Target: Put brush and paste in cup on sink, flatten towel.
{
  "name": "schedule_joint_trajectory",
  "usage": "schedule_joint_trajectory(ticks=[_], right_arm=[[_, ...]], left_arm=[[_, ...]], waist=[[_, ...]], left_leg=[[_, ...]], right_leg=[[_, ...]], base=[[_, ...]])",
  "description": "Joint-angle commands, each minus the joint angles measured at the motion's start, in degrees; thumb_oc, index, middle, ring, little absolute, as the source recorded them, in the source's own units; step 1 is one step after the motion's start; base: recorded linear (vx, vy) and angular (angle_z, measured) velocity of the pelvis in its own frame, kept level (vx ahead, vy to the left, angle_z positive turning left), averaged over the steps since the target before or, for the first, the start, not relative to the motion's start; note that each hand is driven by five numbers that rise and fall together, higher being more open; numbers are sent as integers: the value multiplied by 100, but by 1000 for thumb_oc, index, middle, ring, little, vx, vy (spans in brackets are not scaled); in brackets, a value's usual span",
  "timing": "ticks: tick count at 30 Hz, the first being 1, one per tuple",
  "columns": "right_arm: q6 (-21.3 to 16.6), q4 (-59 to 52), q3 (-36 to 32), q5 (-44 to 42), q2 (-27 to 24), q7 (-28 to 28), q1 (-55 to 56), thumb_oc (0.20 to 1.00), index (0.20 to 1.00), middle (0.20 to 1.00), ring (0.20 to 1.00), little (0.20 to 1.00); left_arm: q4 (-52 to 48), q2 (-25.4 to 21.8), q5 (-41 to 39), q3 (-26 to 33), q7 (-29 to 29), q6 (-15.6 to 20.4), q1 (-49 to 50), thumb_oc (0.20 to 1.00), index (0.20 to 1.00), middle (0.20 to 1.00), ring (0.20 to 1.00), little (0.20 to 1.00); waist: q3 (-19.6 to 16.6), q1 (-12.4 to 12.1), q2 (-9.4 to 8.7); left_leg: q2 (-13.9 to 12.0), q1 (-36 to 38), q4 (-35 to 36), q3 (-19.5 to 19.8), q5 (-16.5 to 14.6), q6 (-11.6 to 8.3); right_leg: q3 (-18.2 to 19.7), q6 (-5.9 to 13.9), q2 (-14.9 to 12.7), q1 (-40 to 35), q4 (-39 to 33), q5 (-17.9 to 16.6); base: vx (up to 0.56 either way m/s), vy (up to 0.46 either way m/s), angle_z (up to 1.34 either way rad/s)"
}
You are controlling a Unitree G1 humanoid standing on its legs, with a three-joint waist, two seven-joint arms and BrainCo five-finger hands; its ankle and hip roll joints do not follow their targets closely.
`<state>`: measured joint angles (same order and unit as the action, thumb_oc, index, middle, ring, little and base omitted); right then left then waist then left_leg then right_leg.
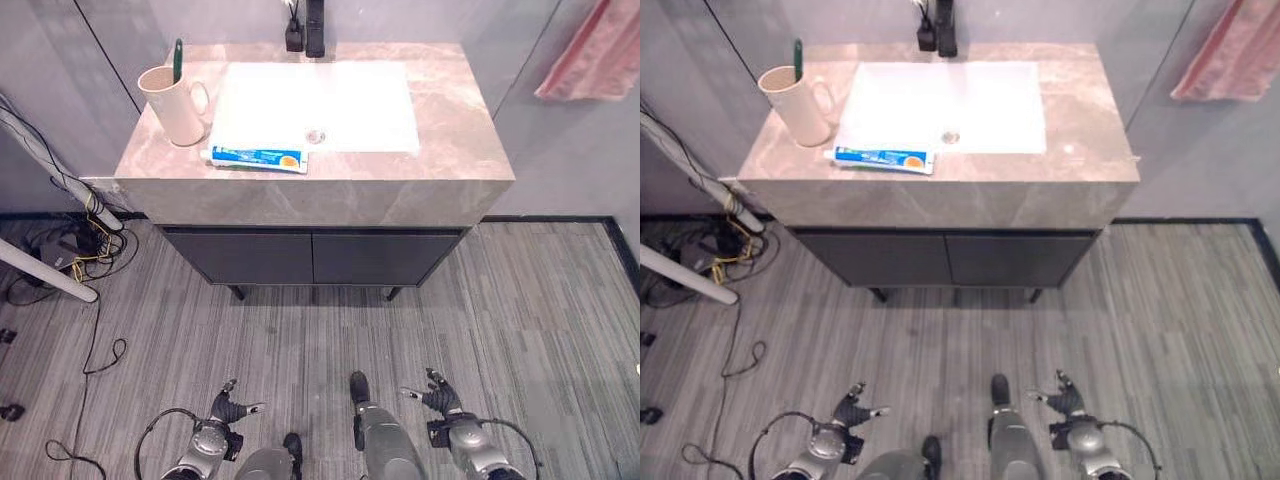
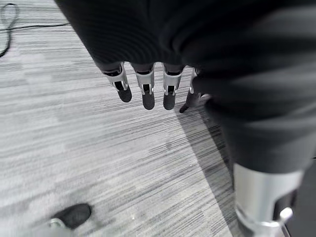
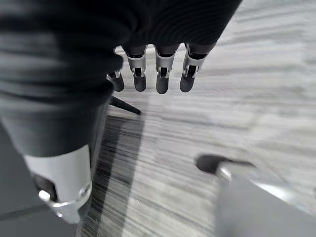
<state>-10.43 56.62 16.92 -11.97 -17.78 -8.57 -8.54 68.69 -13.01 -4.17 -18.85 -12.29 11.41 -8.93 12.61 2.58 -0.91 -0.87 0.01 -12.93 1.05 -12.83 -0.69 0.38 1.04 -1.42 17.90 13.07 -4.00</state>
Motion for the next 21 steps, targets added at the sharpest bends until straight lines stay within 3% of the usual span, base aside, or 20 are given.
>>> schedule_joint_trajectory(ticks=[1, 6, 10, 12, 13, 14, 16, 17, 18, 21], right_arm=[[-204, -168, 141, 255, -157, -17, -15, 1000, 1000, 1000, 1000, 1000], [-198, -161, 258, 460, -213, 21, -57, 1000, 1000, 1000, 1000, 1000], [-217, -216, 279, 555, -276, 37, 129, 1000, 1000, 1000, 1000, 1000], [-195, -173, 342, 625, -320, 3, 137, 1000, 1000, 1000, 1000, 1000], [-175, -55, 415, 802, -324, -47, 103, 1000, 1000, 1000, 1000, 1000], [-176, -53, 416, 803, -324, -48, 101, 1000, 1000, 1000, 1000, 1000], [-164, -35, 540, 1029, -353, -88, 63, 1000, 1000, 1000, 1000, 1000], [-188, 73, 607, 1150, -346, -121, 52, 1000, 1000, 1000, 1000, 1000], [-188, 74, 608, 1150, -345, -121, 51, 1000, 1000, 1000, 1000, 1000], [-192, 179, 702, 1251, -312, -139, 45, 1000, 1000, 1000, 1000, 1000]], left_arm=[[-149, -187, -5, -89, -112, 162, -203, 1000, 1000, 1000, 1000, 1000], [-56, -246, 173, -104, -102, 139, -285, 1000, 1000, 1000, 1000, 1000], [-90, -260, 259, -138, -51, 107, -298, 1000, 1000, 1000, 1000, 1000], [-114, -264, 269, -234, -46, 102, -388, 1000, 1000, 1000, 1000, 1000], [-123, -263, 299, -264, -74, 105, -461, 1000, 1000, 1000, 1000, 1000], [-123, -262, 299, -264, -74, 106, -462, 1000, 1000, 1000, 1000, 1000], [-56, -267, 350, -293, -129, 120, -517, 1000, 1000, 1000, 1000, 1000], [43, -250, 364, -305, -204, 150, -528, 1000, 1000, 1000, 1000, 1000], [43, -251, 364, -305, -204, 150, -529, 1000, 1000, 1000, 1000, 1000], [175, -258, 310, -295, -306, 172, -613, 1000, 1000, 1000, 1000, 1000]], waist=[[-246, 80, -213], [-346, 94, -156], [-199, 45, -207], [-72, 35, -241], [-82, 59, -221], [-79, 56, -218], [-133, 22, -229], [-162, -28, -201], [-173, -22, -208], [-226, -121, -72]], left_leg=[[382, 79, -168, -57, 124, 94], [146, 116, -298, -65, 403, -101], [-10, -736, -2131, -99, 1526, -438], [-55, -1110, -2516, -197, 1535, -380], [-238, -1308, -2144, -492, 1479, -334], [-242, -1305, -2149, -494, 1473, -334], [-406, -1512, -1245, -723, 1223, -263], [-636, -1565, -128, -675, 1368, -316], [-626, -1565, -95, -675, 1395, -315], [-1080, -1641, 1123, -215, 2196, -547]], right_leg=[[27, 607, -293, 173, -356, -488], [-104, 479, -104, 100, -318, -277], [-237, 150, -24, -387, -540, -102], [-361, 58, -68, -493, -587, -21], [-459, 74, -121, -581, -626, 56], [-457, 75, -118, -584, -625, 58], [-508, 170, -189, -692, -702, 146], [-464, 270, -196, -774, -746, 195], [-467, 270, -204, -763, -750, 189], [-312, 356, -168, -878, -784, 309]], base=[[228, -195, 13], [205, -144, 2], [103, -165, 10], [69, -124, 26], [80, -23, 45], [130, -9, 53], [175, 102, 33], [186, 143, 14], [181, 178, 21], [170, 197, -22]])
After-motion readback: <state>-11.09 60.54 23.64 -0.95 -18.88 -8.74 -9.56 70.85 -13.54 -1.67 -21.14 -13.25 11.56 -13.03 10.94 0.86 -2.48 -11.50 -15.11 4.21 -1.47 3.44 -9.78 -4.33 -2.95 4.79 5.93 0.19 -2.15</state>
